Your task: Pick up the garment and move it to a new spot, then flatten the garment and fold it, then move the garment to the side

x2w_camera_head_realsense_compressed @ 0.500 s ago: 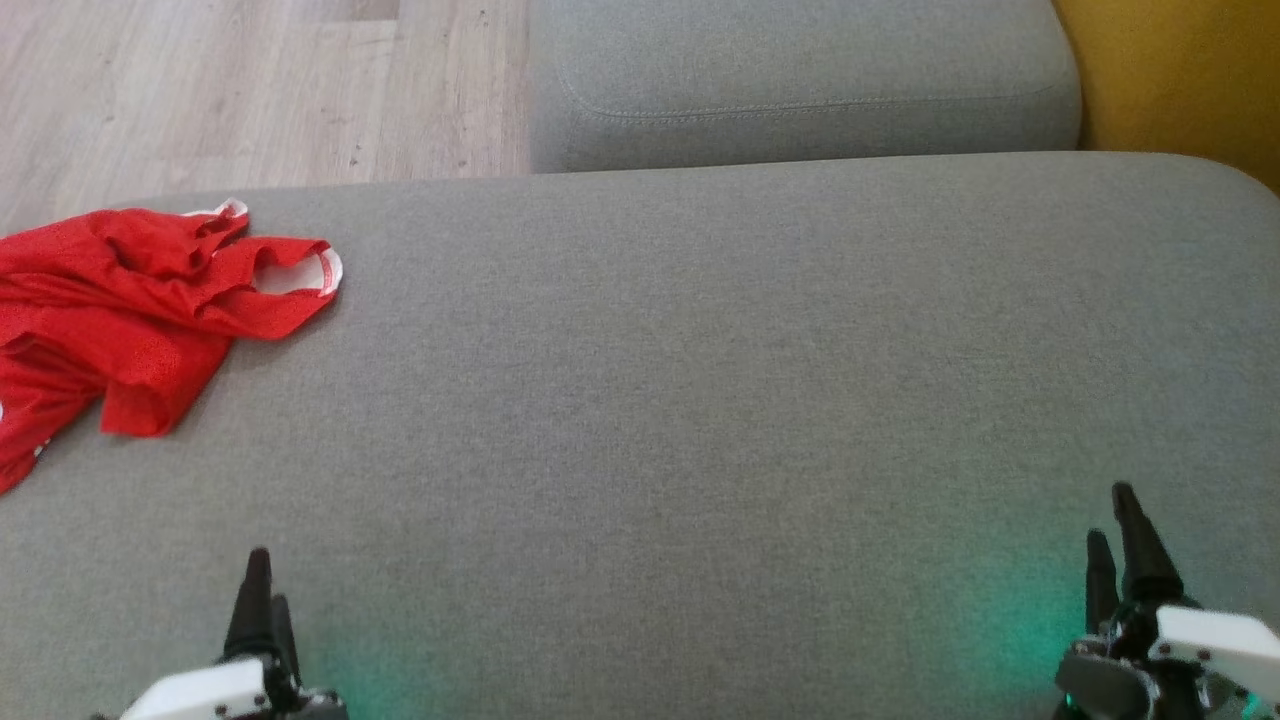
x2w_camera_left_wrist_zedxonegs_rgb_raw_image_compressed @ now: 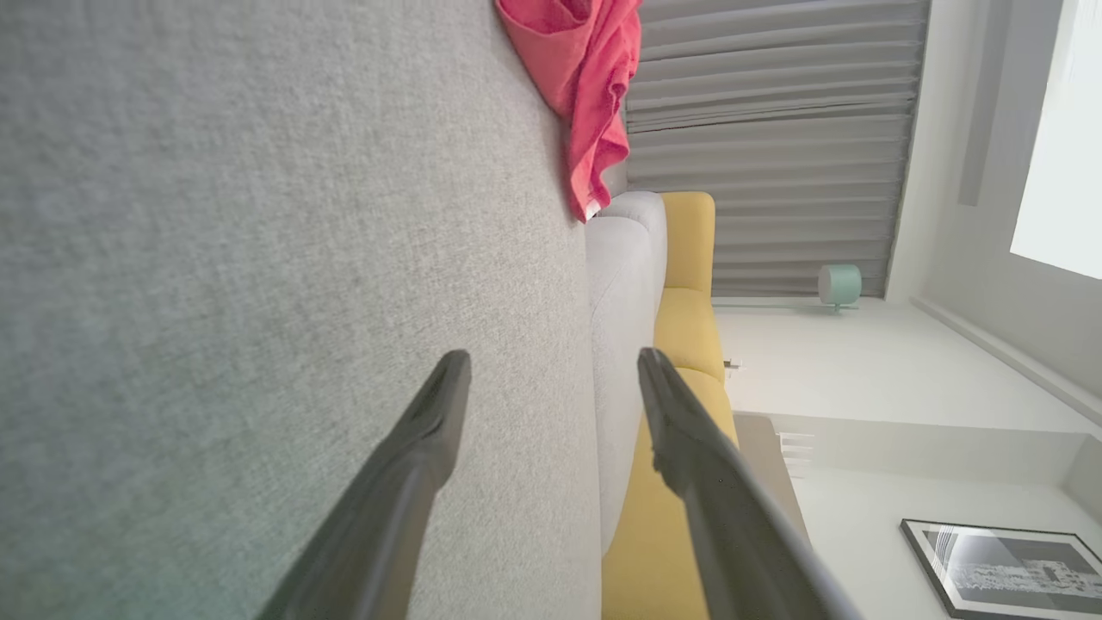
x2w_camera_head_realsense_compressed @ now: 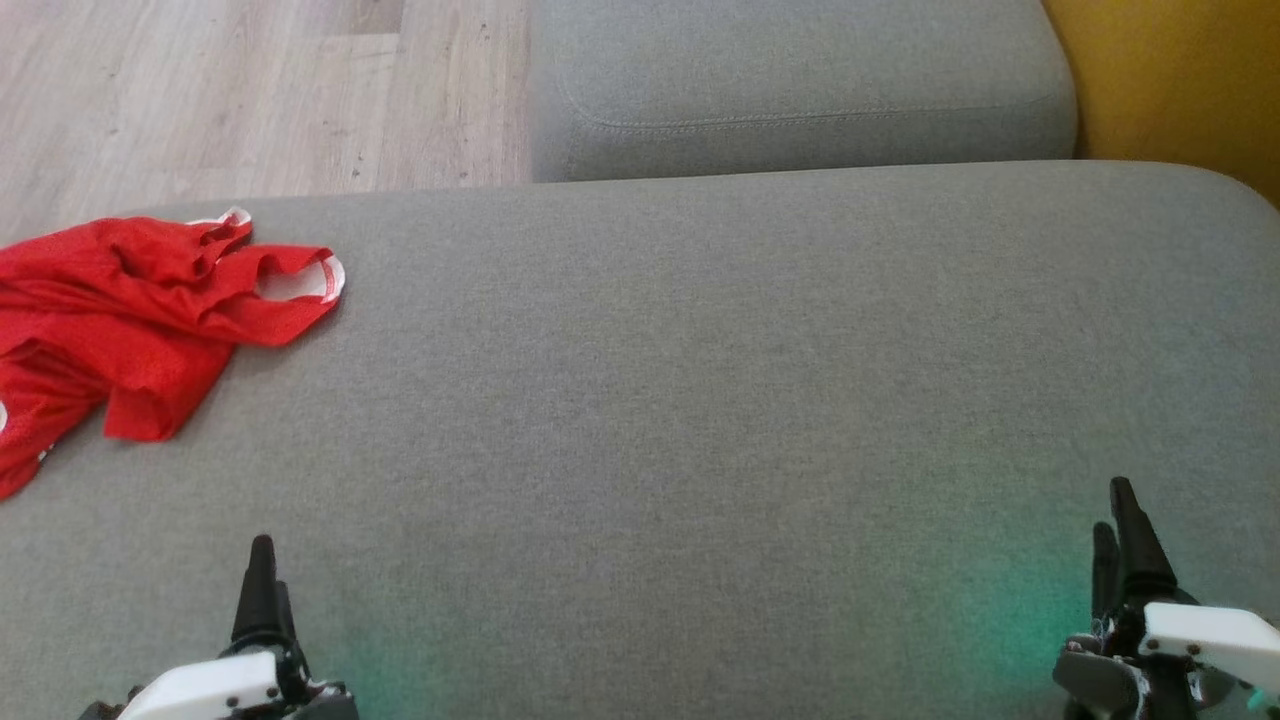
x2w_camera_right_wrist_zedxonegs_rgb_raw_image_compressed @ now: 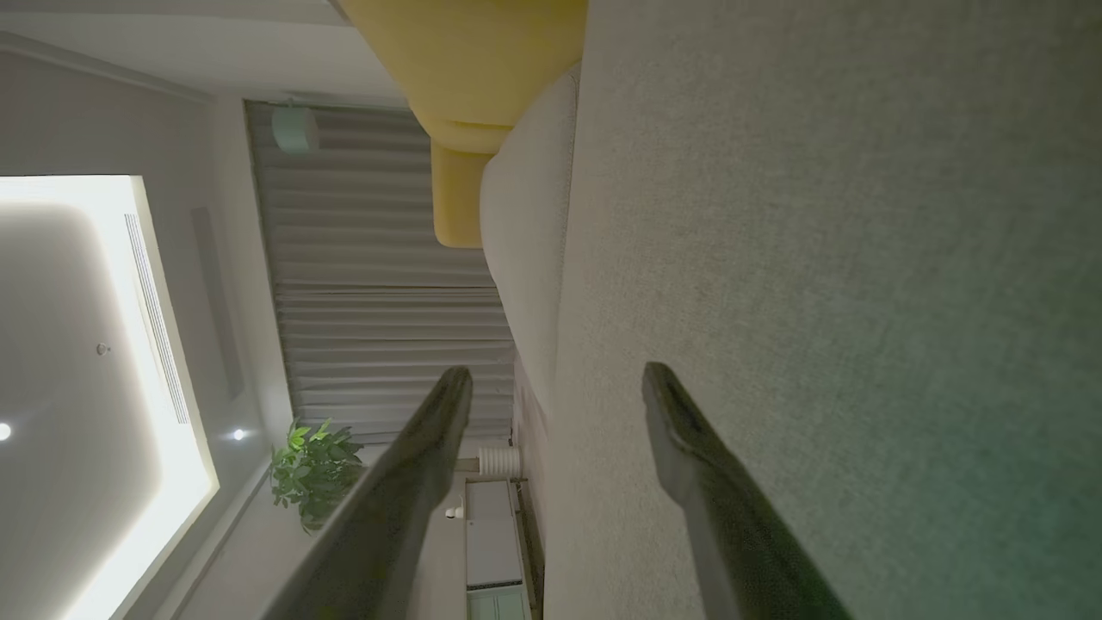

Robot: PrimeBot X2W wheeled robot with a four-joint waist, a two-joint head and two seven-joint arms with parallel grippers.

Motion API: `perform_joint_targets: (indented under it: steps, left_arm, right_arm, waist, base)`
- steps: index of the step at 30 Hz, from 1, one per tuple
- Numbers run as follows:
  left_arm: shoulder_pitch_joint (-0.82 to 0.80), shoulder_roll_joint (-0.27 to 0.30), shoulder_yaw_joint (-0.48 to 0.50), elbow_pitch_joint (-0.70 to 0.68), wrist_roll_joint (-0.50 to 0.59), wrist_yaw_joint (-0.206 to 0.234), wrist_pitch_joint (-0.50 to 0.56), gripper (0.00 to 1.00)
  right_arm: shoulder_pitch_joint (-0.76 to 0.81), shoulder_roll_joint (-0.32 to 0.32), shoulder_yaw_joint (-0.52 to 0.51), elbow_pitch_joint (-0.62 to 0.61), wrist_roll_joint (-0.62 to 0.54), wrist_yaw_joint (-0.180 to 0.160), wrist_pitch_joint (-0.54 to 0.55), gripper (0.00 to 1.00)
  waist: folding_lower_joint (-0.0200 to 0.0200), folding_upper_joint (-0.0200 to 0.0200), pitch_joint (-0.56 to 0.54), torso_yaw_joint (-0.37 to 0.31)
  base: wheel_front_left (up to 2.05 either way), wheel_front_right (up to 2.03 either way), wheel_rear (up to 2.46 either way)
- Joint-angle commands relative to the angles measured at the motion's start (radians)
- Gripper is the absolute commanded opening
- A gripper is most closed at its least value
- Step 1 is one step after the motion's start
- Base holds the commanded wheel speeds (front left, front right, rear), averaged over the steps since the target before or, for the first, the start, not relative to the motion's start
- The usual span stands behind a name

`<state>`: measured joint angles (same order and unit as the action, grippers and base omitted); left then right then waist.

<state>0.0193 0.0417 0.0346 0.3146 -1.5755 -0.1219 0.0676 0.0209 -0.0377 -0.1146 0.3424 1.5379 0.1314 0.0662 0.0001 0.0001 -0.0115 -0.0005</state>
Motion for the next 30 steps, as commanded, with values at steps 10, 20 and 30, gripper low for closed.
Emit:
perform_joint_targets:
  steps: [10,20,30]
  left_arm:
    - [-0.024,0.004,-0.010,-0.091,0.150,0.024,-0.038,1.00]
    - [-0.013,0.005,-0.050,-0.116,0.356,0.036,-0.068,1.00]
    - [0.007,0.005,-0.082,-0.122,0.527,0.043,-0.101,1.00]
  right_arm:
    - [-0.024,-0.004,0.007,-0.081,-0.166,0.000,-0.039,1.00]
    - [-0.010,-0.005,0.043,-0.118,-0.358,0.000,-0.068,1.00]
    - [0.004,-0.006,0.080,-0.126,-0.531,0.000,-0.101,1.00]
  waist:
    - [-0.0001,-0.0001,-0.006,0.002]
    - [-0.0001,-0.0001,-0.010,0.004]
    - [-0.0001,-0.0001,-0.013,0.002]
  base:
    - [0.00,0.00,0.00]
    - [0.00,0.00,0.00]
    - [0.00,0.00,0.00]
